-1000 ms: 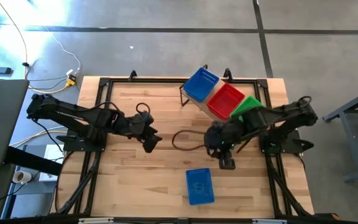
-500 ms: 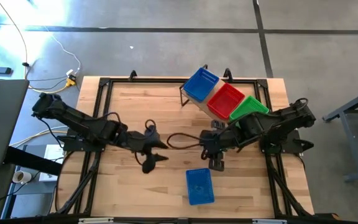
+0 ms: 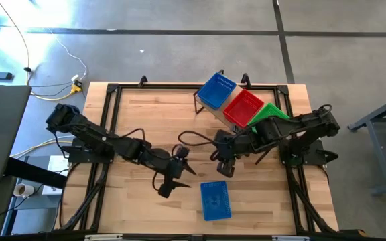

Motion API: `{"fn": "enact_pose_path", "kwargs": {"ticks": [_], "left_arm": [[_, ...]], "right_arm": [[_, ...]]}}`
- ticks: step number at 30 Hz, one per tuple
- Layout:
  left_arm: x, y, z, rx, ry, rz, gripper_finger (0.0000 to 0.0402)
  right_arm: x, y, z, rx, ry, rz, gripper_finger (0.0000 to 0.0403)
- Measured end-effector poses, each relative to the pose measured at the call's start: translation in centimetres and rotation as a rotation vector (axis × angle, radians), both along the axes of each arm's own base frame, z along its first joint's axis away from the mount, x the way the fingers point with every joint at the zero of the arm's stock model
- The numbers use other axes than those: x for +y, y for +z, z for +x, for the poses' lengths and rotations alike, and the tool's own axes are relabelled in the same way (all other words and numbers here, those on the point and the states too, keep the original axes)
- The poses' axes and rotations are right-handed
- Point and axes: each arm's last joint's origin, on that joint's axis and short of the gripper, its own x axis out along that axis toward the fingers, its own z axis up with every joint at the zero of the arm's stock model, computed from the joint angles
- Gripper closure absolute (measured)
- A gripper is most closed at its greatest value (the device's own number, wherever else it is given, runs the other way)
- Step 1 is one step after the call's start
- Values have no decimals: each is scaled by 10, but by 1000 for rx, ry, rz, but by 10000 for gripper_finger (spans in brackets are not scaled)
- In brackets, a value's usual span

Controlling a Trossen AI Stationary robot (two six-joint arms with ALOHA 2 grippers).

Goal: Stack baskets on shelf by color
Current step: Stack the blue basket on the stacked blue basket on the shelf

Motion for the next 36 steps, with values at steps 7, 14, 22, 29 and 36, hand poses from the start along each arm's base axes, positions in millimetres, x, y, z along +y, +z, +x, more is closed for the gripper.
{"fn": "enact_pose_path", "kwargs": {"ticks": [7,14,22,29,36], "left_arm": [[-2,-23,12,4,-172,247,179],[-3,-54,26,35,-290,337,179],[-17,-77,36,-5,-391,456,179],[-17,-98,43,21,-407,487,179],[-18,-105,48,-26,-429,542,179]], "right_arm": [[-3,1,1,-26,-116,13,260],[-12,6,-1,-63,-260,38,260],[-20,7,1,-76,-305,49,260],[-21,7,2,-82,-330,65,260],[-21,7,2,-86,-339,73,260]]}}
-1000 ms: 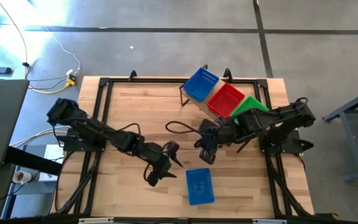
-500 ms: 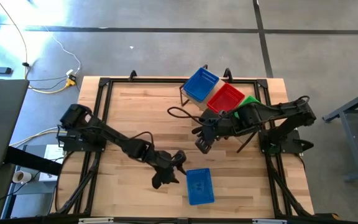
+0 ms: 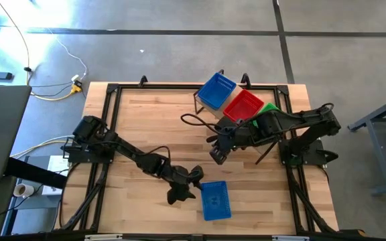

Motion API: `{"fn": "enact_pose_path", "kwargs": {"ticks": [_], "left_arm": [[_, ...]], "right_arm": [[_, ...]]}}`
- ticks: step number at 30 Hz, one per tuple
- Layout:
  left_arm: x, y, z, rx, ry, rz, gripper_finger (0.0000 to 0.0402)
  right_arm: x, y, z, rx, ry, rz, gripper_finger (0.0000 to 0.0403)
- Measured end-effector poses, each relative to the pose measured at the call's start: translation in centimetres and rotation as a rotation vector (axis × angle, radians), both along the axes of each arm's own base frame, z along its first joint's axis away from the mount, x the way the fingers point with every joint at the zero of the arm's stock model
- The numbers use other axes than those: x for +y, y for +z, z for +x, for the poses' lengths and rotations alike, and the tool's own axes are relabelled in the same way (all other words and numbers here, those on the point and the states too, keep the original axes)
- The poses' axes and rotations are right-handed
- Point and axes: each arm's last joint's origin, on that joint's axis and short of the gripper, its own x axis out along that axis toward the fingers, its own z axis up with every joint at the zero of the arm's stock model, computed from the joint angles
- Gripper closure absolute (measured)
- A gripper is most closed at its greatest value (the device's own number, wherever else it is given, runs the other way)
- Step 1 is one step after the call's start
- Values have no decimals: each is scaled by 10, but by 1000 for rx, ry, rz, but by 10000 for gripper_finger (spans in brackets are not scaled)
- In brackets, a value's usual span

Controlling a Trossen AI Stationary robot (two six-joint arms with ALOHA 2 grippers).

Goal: Stack baskets on shelf by color
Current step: Stack the blue basket on the stacked blue basket on the shelf

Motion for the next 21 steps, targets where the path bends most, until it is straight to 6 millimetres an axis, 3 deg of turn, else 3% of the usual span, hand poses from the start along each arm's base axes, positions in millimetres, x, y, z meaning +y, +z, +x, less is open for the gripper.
{"fn": "enact_pose_path", "kwargs": {"ticks": [6,16,21], "left_arm": [[-1,1,0,-29,-57,72,179],[-5,21,12,-50,-81,109,179],[-5,2,10,51,-88,137,179]], "right_arm": [[0,0,0,-4,-20,14,260],[0,0,0,-4,-21,14,260],[0,0,1,-7,-21,15,260]]}}
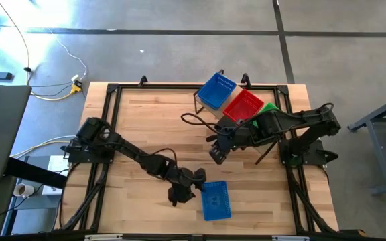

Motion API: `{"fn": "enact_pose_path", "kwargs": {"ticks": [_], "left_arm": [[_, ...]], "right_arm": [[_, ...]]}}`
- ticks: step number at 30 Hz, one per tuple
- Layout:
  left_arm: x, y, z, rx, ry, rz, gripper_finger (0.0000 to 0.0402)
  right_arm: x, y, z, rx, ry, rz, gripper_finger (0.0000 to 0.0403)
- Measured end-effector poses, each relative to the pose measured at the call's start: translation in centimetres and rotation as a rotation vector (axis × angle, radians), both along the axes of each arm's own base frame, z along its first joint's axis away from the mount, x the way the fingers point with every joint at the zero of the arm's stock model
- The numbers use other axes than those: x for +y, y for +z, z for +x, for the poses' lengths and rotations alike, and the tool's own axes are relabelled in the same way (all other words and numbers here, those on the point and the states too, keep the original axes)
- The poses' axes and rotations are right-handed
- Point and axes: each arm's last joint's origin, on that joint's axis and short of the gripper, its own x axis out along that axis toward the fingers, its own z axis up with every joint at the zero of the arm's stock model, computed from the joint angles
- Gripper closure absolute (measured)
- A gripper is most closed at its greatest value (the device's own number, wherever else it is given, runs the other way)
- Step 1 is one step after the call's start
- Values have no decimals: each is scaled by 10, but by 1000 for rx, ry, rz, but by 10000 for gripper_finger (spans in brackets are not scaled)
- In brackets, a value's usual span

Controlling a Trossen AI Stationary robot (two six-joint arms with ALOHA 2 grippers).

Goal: Stack baskets on shelf by color
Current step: Stack the blue basket on the stacked blue basket on the shelf

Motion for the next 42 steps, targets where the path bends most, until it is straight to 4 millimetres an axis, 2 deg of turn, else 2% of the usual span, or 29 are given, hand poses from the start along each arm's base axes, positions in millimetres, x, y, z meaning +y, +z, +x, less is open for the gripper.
{"fn": "enact_pose_path", "kwargs": {"ticks": [4,14,22,27,35,42], "left_arm": [[-5,-14,2,26,7,20,179],[-7,-25,5,17,28,43,185],[-9,-37,15,67,45,76,245],[-9,-29,20,35,62,112,292],[-10,-22,24,14,66,128,390],[-9,-26,19,81,58,150,391]], "right_arm": [[0,0,1,-7,0,2,260],[1,1,1,-11,3,6,260],[1,1,1,-16,4,8,260],[1,1,2,-24,4,10,260],[1,1,2,-25,10,15,260],[2,1,2,-15,34,49,260]]}}
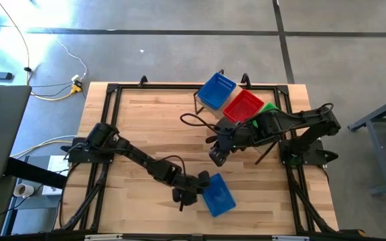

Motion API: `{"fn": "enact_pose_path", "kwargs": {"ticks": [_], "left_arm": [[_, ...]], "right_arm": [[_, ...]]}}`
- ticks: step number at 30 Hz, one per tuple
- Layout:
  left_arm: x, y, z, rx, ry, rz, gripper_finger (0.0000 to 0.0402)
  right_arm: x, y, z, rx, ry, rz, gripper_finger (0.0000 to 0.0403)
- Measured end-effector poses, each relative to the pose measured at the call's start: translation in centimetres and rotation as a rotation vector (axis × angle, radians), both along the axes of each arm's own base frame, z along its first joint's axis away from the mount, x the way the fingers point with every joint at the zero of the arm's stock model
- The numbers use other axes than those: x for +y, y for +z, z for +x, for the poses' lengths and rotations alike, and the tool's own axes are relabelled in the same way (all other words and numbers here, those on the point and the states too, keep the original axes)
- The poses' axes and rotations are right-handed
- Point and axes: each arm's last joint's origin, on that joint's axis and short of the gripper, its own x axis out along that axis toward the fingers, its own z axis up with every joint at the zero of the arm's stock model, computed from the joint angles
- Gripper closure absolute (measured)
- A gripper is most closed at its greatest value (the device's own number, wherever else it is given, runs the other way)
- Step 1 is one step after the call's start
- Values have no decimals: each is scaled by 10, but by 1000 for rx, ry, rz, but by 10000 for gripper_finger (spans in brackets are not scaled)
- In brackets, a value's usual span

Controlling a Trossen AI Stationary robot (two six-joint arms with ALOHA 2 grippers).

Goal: Stack baskets on shelf by color
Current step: Stack the blue basket on the stacked blue basket on the shelf

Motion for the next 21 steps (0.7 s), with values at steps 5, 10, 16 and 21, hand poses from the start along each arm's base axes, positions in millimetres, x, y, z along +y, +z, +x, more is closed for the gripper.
{"fn": "enact_pose_path", "kwargs": {"ticks": [5,10,16,21], "left_arm": [[-1,6,-5,11,-8,67,396],[1,25,-11,2,-17,70,398],[5,50,-24,20,-22,81,399],[8,68,-33,25,-20,87,399]], "right_arm": [[1,-1,0,23,82,29,260],[-1,-1,0,35,153,53,260],[0,-1,1,36,298,12,260],[1,-1,2,29,395,-21,260]]}}
